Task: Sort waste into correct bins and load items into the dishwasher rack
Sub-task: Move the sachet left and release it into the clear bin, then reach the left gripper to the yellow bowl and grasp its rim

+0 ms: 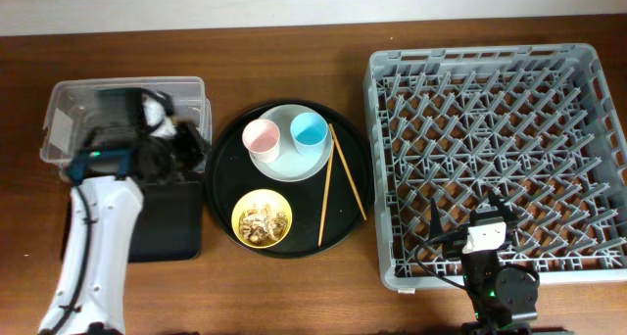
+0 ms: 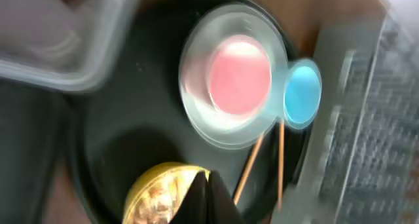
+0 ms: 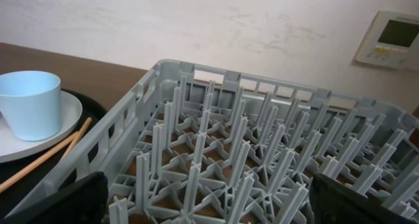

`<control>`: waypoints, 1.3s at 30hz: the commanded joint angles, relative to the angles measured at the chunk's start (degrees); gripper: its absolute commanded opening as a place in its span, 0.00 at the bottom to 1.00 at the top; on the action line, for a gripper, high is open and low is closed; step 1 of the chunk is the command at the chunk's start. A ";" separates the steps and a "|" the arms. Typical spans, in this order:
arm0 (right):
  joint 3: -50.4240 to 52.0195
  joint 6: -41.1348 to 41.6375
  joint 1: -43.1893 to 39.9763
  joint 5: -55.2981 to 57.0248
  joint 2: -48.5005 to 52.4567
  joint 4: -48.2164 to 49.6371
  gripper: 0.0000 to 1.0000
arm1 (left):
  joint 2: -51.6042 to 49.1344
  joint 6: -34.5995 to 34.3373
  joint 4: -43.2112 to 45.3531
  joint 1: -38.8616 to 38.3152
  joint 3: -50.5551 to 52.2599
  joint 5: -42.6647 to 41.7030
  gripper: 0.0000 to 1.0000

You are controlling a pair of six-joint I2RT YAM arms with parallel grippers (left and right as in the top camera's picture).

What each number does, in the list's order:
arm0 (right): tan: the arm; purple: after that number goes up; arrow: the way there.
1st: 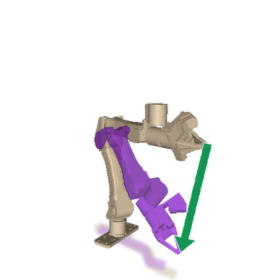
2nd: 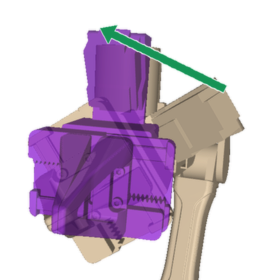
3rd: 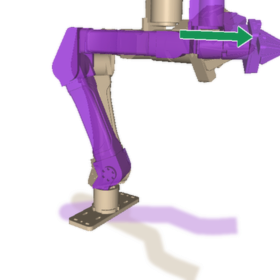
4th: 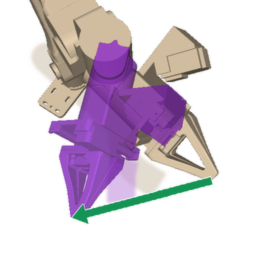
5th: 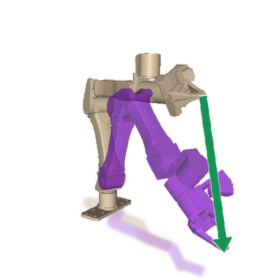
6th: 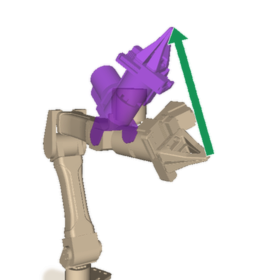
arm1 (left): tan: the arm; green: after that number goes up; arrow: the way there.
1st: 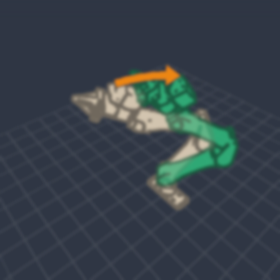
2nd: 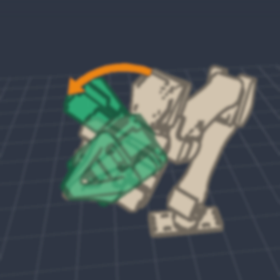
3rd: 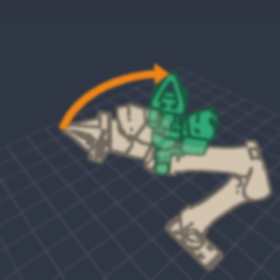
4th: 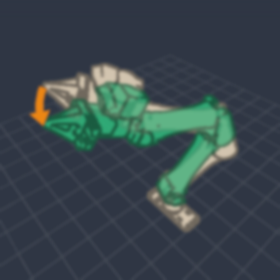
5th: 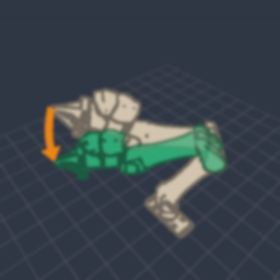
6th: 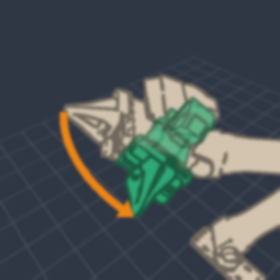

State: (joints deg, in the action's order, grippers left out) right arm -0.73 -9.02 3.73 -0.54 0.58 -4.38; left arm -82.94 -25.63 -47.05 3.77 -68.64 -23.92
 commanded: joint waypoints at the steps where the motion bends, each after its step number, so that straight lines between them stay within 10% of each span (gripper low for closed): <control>1: 0.42 0.26 -0.37 -0.33 -0.37 -0.15 0.98 | -0.02 4.94 -2.51 -8.66 4.72 -0.26 0.00; 12: 0.42 0.26 -0.37 -0.33 -0.37 -0.15 0.98 | -0.02 4.94 2.54 -34.29 11.67 29.53 0.18; 18: 0.42 0.26 -0.37 -0.35 -0.37 -0.15 0.98 | -0.04 4.94 2.82 -40.52 11.67 29.29 0.43; 34: 0.42 0.26 -0.37 -0.33 -0.37 -0.15 0.98 | -0.04 4.22 0.76 -46.90 12.00 32.96 0.50; 39: 0.42 0.26 -0.37 -0.33 -0.37 -0.15 0.98 | -0.09 -0.24 4.13 -46.90 16.94 33.57 0.32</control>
State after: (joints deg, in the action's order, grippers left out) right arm -0.73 -9.02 3.73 -0.56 0.58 -4.38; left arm -83.02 -23.20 -44.69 -43.00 -54.83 8.25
